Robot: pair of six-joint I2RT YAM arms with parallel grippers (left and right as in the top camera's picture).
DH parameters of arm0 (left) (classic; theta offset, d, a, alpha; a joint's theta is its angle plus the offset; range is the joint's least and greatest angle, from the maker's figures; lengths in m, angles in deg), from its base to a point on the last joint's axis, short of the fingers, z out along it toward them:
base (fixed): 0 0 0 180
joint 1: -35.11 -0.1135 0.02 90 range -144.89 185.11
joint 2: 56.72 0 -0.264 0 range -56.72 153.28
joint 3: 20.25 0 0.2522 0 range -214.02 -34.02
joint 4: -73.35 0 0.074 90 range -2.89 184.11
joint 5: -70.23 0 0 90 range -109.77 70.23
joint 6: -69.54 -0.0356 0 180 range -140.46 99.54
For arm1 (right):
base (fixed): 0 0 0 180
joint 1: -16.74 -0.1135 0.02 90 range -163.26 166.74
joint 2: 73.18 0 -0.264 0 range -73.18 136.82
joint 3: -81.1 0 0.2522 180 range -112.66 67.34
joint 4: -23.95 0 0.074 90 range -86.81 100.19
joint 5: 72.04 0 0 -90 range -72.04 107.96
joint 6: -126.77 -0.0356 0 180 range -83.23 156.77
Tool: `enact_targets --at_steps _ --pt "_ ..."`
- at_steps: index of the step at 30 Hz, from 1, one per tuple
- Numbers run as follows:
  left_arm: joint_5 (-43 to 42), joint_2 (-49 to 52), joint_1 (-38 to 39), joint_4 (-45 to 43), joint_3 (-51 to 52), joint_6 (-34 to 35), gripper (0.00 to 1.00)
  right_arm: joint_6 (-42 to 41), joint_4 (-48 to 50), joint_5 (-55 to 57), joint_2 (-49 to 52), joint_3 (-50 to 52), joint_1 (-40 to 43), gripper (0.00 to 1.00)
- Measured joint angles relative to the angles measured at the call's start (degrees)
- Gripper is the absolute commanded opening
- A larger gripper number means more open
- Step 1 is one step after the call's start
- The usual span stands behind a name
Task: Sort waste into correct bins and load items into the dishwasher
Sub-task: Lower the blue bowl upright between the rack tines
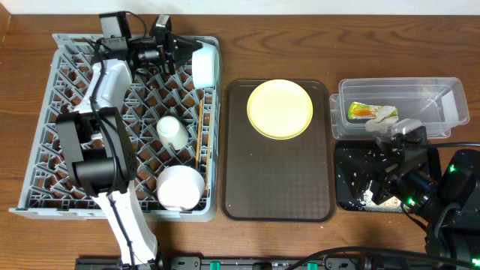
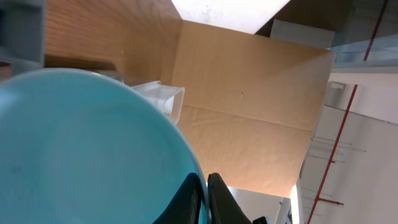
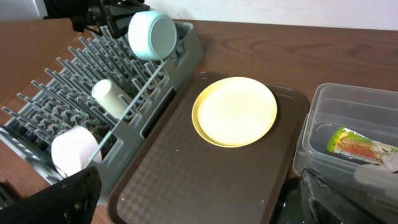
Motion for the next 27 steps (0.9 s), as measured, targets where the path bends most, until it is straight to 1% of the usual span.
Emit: enact_targets --at_steps 18,20,25,27 --pt "1.99 0.22 -2.21 0.15 0.0 -0.76 0.09 0.0 -0.02 0.0 0.0 0.0 0.0 0.99" --pt "2.12 0.52 -2.95 0.22 0.02 -1.38 0.13 0.0 -0.02 0.0 0.0 0.0 0.0 0.99" --pt "2.58 0.85 -4.52 0.85 0.11 -3.13 0.14 0.02 -0.5 0.0 0.0 0.0 0.0 0.99" --pt "2.64 0.85 -4.94 1.84 0.11 -3.85 0.22 0.0 -1.09 0.0 0.0 0.0 0.0 0.99"
